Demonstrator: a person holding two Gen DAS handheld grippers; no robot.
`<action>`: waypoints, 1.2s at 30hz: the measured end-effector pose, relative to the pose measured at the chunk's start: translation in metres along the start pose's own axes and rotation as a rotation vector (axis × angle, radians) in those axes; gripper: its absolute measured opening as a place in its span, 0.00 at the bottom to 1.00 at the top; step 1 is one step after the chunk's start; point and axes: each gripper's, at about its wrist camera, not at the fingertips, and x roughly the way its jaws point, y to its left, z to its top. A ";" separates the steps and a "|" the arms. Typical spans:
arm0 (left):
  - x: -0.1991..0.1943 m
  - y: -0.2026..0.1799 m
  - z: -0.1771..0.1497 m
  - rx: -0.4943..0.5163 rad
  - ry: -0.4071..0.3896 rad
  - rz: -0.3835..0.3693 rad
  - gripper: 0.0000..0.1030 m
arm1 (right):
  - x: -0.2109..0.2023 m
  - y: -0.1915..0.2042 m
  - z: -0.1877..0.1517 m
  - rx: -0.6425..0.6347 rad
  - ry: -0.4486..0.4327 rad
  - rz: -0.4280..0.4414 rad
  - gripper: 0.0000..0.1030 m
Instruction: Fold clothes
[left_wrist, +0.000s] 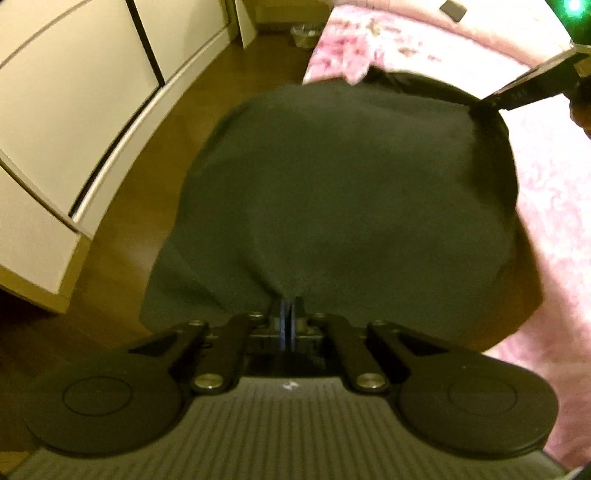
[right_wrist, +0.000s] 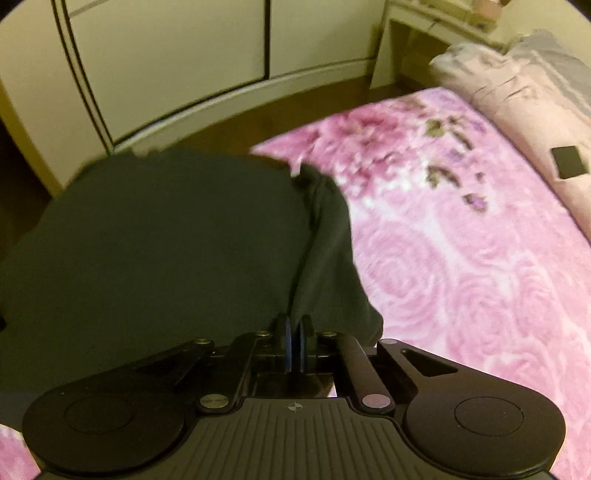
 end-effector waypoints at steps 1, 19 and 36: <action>-0.010 -0.004 0.004 0.016 -0.023 -0.003 0.00 | -0.014 -0.001 -0.001 0.002 -0.018 -0.002 0.01; -0.192 -0.358 -0.034 0.468 -0.109 -0.624 0.14 | -0.310 -0.194 -0.279 0.391 -0.068 -0.353 0.15; -0.078 -0.295 -0.025 0.590 0.059 -0.391 0.37 | -0.208 -0.023 -0.343 0.491 0.053 -0.058 0.77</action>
